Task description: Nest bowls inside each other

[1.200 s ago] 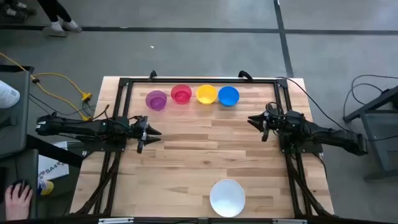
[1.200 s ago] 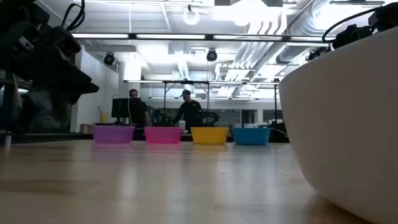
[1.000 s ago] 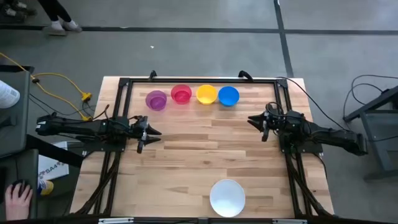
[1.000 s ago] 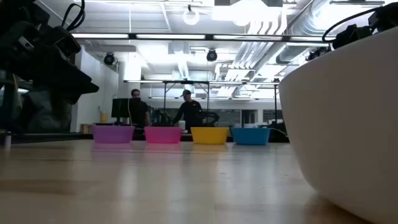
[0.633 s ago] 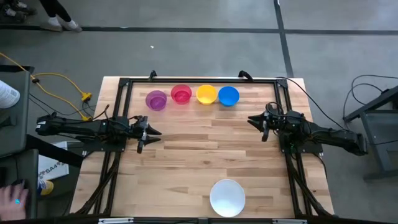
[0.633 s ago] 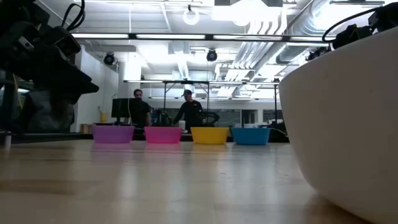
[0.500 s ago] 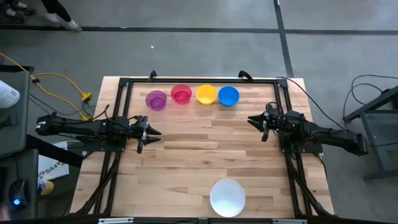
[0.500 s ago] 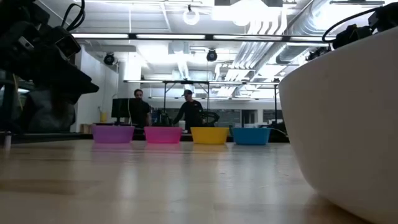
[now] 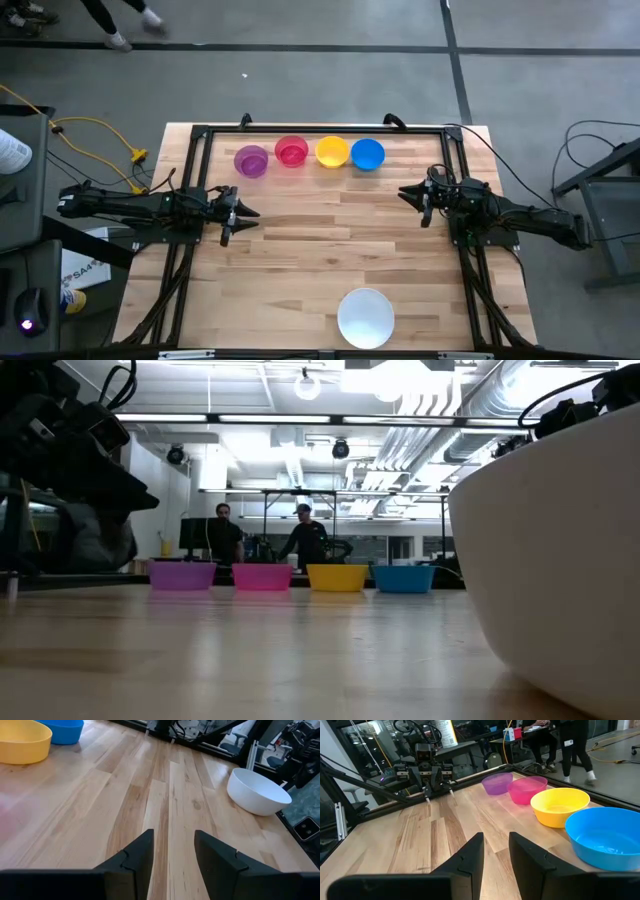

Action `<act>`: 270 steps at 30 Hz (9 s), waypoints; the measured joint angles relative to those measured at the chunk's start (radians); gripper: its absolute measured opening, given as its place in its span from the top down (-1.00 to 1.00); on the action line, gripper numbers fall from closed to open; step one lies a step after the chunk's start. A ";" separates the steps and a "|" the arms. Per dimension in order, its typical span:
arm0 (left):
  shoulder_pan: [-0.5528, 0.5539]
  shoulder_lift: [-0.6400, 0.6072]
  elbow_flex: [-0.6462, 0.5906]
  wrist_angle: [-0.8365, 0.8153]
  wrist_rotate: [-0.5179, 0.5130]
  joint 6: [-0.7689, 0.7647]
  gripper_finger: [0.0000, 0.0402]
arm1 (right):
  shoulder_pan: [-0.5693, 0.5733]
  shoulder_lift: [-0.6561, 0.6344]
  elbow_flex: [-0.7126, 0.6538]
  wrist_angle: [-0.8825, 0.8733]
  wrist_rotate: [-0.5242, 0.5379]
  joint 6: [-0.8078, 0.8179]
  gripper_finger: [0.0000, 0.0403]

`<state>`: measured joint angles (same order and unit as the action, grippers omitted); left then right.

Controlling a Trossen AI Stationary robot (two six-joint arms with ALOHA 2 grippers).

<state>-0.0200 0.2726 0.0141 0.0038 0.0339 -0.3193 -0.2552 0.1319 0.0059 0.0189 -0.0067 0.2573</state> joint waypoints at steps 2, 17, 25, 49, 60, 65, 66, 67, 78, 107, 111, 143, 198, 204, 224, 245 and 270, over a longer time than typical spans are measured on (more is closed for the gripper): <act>0.000 0.000 0.000 0.000 0.000 0.000 0.29 | 0.000 0.000 0.000 0.000 0.000 0.000 0.58; 0.000 0.000 0.000 0.000 0.000 0.000 0.29 | 0.000 0.000 0.000 0.000 0.000 0.000 0.58; 0.000 0.000 0.000 0.000 0.000 0.000 0.29 | 0.000 0.000 0.000 0.000 0.000 0.000 0.58; 0.001 0.000 0.000 -0.003 -0.029 0.001 0.29 | 0.000 0.000 0.000 0.000 0.000 0.000 0.58; 0.001 0.152 0.251 -0.261 -0.315 0.184 0.29 | 0.000 0.000 0.000 0.000 0.000 0.000 0.58; 0.008 0.358 0.379 -0.302 -0.410 0.195 0.29 | 0.000 0.000 0.000 0.000 0.000 0.000 0.58; 0.020 0.402 0.399 -0.300 -0.410 0.194 0.29 | 0.000 0.000 0.000 0.000 0.000 0.000 0.58; 0.037 0.445 0.418 -0.301 -0.410 0.194 0.29 | 0.000 0.000 0.000 0.000 0.000 0.000 0.58; 0.277 0.778 0.572 -0.342 -0.376 0.207 0.29 | 0.000 0.000 0.000 0.000 0.000 0.000 0.58; 0.570 0.968 0.741 -0.534 -0.202 0.180 0.29 | 0.000 0.000 0.000 0.000 0.002 0.000 0.58; 0.570 0.989 0.741 -0.560 -0.192 0.192 0.29 | 0.000 0.000 0.000 0.000 0.002 0.000 0.58; 0.569 1.054 0.741 -0.665 -0.295 0.525 0.29 | 0.000 0.000 0.000 0.000 0.003 0.000 0.58; 0.555 1.100 0.740 -0.642 -0.288 0.576 0.99 | 0.000 0.000 0.000 0.000 0.003 0.000 0.58; 0.513 1.100 0.780 -0.687 -0.284 0.541 0.99 | 0.000 0.000 0.000 0.000 0.003 0.000 0.58; 0.257 1.100 0.989 -0.953 -0.250 0.365 1.00 | 0.000 0.000 0.000 0.000 0.003 0.000 0.58; -0.196 1.277 1.240 -1.011 -0.204 0.314 1.00 | 0.000 0.000 0.000 0.003 0.004 0.000 0.58; -0.453 1.757 1.857 -1.110 -0.212 0.628 1.00 | 0.000 0.008 0.000 0.009 0.004 0.000 0.58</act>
<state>-0.4730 2.0291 1.8707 -1.1058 -0.1781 0.3086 -0.2550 0.1398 0.0055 0.0277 -0.0025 0.2573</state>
